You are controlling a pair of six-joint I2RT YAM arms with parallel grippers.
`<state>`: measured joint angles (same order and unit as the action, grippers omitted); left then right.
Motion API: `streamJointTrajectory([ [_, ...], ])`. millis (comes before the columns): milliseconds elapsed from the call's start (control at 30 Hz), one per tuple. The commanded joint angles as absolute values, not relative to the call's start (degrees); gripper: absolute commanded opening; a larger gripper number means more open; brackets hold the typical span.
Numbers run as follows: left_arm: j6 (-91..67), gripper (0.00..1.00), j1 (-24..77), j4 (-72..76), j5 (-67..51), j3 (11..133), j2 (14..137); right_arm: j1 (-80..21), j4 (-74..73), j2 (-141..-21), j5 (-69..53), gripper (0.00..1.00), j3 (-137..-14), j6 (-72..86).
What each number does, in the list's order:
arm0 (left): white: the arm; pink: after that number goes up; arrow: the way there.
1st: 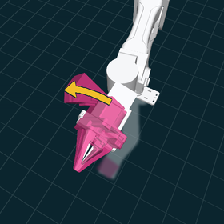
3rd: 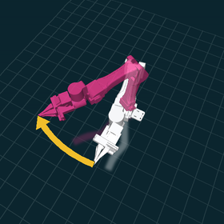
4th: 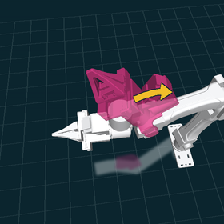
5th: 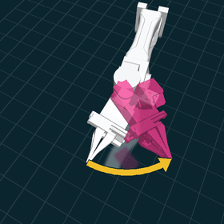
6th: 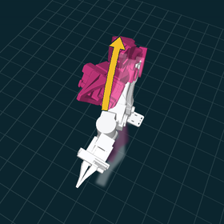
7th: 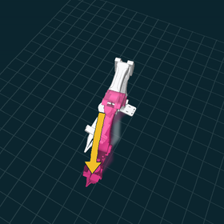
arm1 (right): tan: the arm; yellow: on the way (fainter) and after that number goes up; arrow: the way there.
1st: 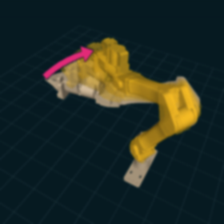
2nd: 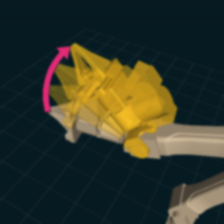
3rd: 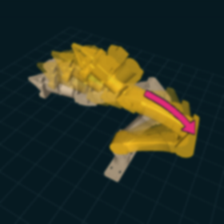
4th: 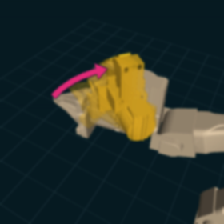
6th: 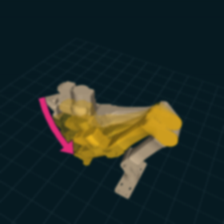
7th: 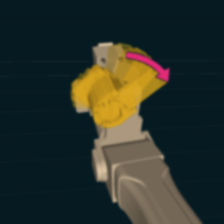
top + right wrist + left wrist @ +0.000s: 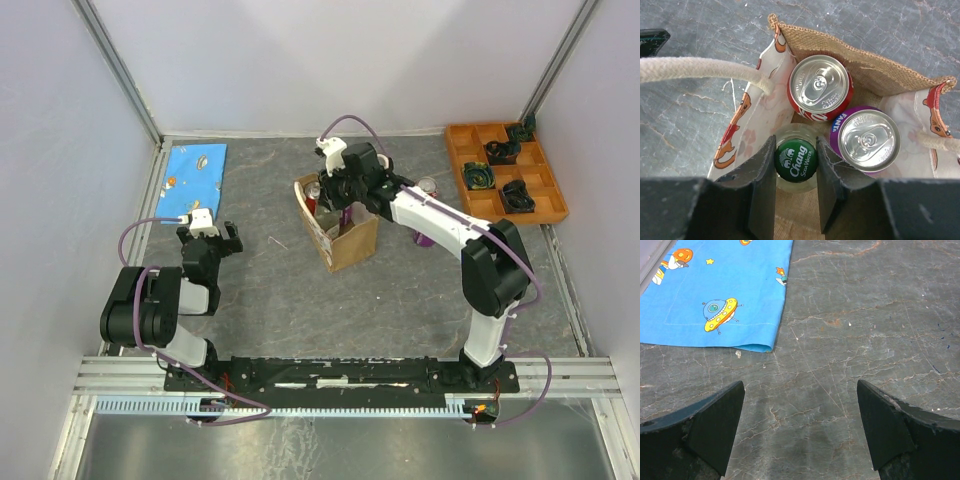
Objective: Take the beverage out of the canvas bag
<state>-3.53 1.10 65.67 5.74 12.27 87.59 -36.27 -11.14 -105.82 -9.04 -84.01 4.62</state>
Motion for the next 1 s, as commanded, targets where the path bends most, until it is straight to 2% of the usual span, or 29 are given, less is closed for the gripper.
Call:
streamJointTrajectory([
  [0,-1.1,0.99,1.3,67.6,6.3,13.4,87.0,-36.6,-6.9,-100.6,-11.1,0.00,-92.2,6.7],
  [367,-1.1,0.99,1.3,67.6,6.4,13.4,87.1,-37.4,-2.5,-89.4,-3.6,0.00,-94.5,1.2],
  [667,-1.1,0.99,1.3,67.5,6.4,13.4,87.0,-37.4,9.0,-79.5,19.6,0.00,-87.2,-11.5],
  [800,-1.1,0.99,1.3,67.6,6.4,13.4,87.0,-37.3,11.0,-80.2,30.4,0.00,-86.6,-16.9],
  [967,-1.1,0.99,1.3,67.5,6.4,13.4,87.1,-36.0,13.5,-81.9,37.0,0.00,-85.8,-20.0],
])
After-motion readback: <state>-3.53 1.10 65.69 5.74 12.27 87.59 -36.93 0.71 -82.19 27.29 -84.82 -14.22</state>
